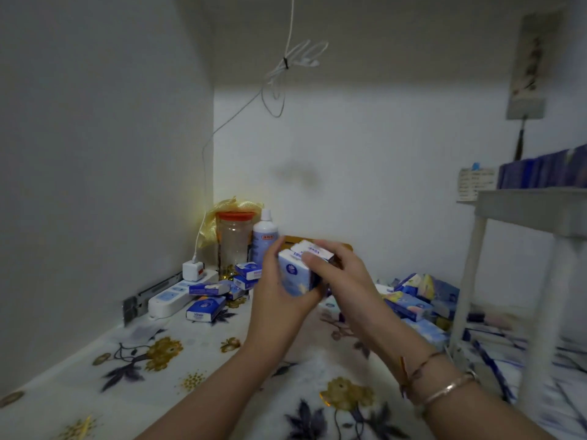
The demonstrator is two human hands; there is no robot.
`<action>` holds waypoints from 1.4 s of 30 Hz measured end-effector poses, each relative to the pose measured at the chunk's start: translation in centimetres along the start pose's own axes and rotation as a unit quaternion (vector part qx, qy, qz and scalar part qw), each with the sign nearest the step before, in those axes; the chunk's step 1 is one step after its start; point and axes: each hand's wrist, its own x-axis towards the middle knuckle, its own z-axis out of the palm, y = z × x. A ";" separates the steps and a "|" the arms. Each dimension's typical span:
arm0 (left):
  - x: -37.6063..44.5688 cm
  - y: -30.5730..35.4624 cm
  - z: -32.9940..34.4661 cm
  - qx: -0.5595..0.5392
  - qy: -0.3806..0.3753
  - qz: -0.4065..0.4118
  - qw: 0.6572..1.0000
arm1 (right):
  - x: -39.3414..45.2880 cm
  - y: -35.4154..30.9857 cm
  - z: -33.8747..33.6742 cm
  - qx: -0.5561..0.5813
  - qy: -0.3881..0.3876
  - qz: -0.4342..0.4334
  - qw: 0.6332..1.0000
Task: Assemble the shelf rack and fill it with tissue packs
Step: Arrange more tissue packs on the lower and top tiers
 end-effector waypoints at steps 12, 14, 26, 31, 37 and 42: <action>-0.6 20.3 3.7 0.001 -0.029 0.189 0.982 | -6.5 -19.8 -4.9 -0.164 0.036 -0.208 0.964; -0.9 22.7 4.9 -0.017 -0.088 0.194 0.977 | -7.2 -22.2 -6.8 -0.155 0.057 -0.211 0.964; 0.3 26.5 15.2 -0.139 -0.204 -0.140 0.959 | -9.6 -28.4 -23.4 -0.141 0.133 -0.055 0.980; 2.4 26.8 17.2 -0.206 -0.190 -0.249 0.927 | -6.7 -25.1 -26.1 -0.175 0.142 0.066 0.972; 3.3 25.7 18.7 -0.141 -0.215 -0.307 0.916 | -4.3 -22.6 -25.9 -0.204 0.107 0.137 0.963; 3.5 25.8 18.8 -0.092 -0.253 -0.308 0.913 | -3.8 -21.8 -26.5 -0.223 0.077 0.196 0.952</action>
